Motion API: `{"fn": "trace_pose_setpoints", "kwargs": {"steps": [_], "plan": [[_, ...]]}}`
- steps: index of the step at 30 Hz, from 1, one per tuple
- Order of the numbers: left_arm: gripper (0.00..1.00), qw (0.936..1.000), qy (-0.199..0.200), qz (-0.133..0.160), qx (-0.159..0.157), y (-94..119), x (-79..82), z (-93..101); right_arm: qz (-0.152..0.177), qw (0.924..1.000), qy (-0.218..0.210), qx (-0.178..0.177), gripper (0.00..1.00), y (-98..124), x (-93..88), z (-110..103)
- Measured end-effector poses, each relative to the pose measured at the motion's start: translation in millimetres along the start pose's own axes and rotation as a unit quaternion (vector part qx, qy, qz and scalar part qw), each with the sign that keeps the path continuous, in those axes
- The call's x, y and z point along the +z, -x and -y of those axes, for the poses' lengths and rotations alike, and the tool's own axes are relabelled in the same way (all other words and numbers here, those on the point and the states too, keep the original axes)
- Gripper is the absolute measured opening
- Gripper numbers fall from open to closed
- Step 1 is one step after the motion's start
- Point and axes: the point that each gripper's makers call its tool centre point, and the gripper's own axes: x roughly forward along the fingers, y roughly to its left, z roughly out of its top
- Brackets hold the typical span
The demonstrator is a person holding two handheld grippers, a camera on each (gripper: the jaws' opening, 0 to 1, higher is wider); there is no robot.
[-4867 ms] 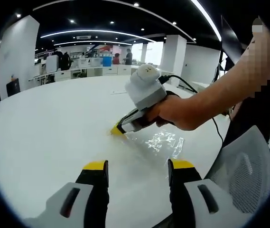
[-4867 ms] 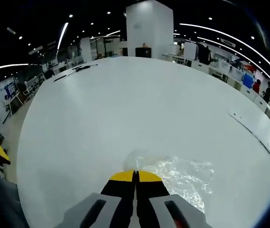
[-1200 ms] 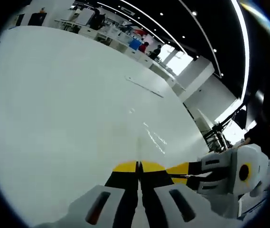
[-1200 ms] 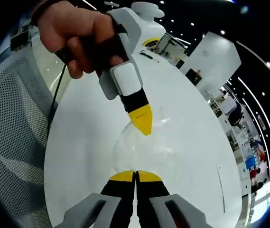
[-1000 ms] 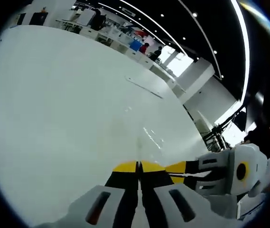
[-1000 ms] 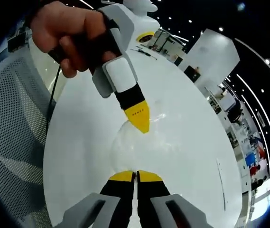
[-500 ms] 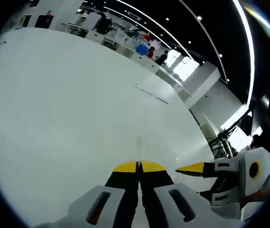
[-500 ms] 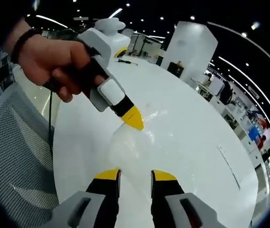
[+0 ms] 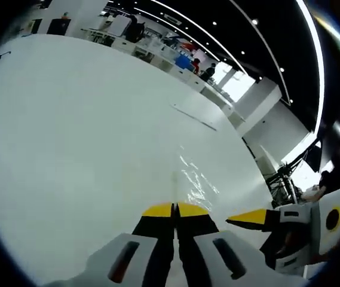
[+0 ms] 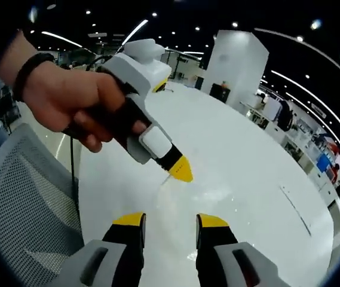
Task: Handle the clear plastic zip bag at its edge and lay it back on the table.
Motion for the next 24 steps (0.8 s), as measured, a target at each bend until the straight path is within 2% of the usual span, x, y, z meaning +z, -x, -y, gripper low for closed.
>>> {"fn": "trace_pose_setpoints", "kwargs": {"steps": [4, 8, 11, 14, 17, 20, 21, 24], "plan": [[0.00, 1.0000, 0.003, 0.003, -0.001, -0.9, 1.5, 3.4, -0.003, 0.9999, -0.017, -0.001, 0.36, -12.3, 2.9, -5.8], [0.00, 0.9999, 0.008, 0.006, -0.001, -1.2, 2.8, 5.6, -0.007, 0.9977, -0.066, -0.009, 0.39, -23.3, 1.6, -6.6], [0.00, 0.9999, 0.013, 0.009, 0.000, 0.2, 4.1, 7.6, -0.009, 0.9963, -0.083, -0.024, 0.39, -25.1, 4.4, -3.3], [0.00, 0.9997, 0.021, 0.015, 0.001, 1.6, 5.6, 10.7, -0.025, 0.9954, -0.081, -0.044, 0.38, -29.8, 1.4, 2.1], [0.00, 0.9995, 0.024, 0.021, 0.004, 1.5, 7.4, 12.2, -0.024, 0.9946, -0.089, -0.048, 0.30, -32.3, 1.3, 2.6], [0.00, 0.9992, 0.029, 0.025, 0.012, 2.2, 8.0, 11.8, -0.023, 0.9940, -0.087, -0.063, 0.26, -28.6, 3.9, 5.4], [0.00, 0.9992, 0.029, 0.025, 0.012, 2.0, 8.1, 12.4, -0.024, 0.9940, -0.086, -0.064, 0.21, -28.1, 3.3, 8.0], [0.00, 0.9993, 0.027, 0.024, 0.011, 0.9, 7.8, 13.6, -0.025, 0.9945, -0.083, -0.059, 0.15, -27.5, 2.4, 6.0]]}}
